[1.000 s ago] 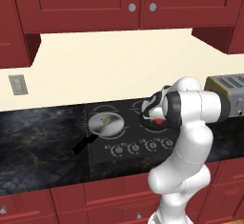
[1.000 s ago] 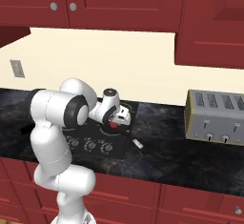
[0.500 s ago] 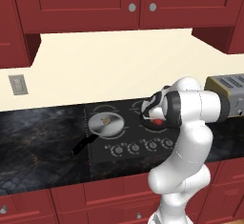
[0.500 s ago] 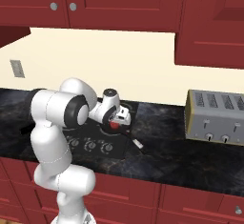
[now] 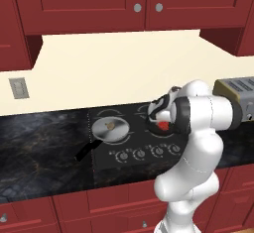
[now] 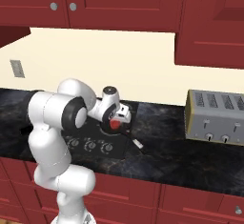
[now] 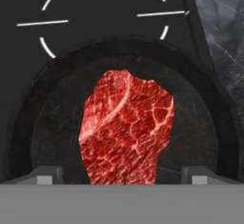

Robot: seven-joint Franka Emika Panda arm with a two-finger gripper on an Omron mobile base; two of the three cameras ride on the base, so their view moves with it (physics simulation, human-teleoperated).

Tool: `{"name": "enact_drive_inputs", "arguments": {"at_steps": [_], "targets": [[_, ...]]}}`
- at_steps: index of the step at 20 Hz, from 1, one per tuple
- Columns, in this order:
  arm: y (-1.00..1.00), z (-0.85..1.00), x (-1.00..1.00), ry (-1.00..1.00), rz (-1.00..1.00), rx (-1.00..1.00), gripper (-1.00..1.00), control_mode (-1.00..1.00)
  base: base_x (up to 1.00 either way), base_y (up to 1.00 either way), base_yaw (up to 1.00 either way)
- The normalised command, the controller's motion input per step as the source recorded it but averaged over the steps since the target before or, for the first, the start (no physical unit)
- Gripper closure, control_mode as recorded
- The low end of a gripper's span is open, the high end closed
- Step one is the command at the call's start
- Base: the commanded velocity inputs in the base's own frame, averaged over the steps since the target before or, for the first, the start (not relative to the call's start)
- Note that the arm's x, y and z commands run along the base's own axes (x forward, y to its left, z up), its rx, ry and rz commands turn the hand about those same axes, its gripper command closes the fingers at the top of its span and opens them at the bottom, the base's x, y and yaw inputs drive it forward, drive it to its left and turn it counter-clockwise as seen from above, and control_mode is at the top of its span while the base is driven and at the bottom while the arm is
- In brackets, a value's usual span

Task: Place both pans onto different burners. Then place the garlic and the steak on different pans.

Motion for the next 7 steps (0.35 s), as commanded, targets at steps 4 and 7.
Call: {"name": "enact_drive_inputs", "arguments": {"at_steps": [4, 7], "targets": [[0.00, 0.70, -0.19, -0.04, 0.00, 0.00, -1.00, -1.00, 0.00, 0.00, 0.00], [0.00, 0.77, -0.28, -0.06, -0.01, 0.00, -1.00, -1.00, 0.00, 0.00, 0.00]]}}
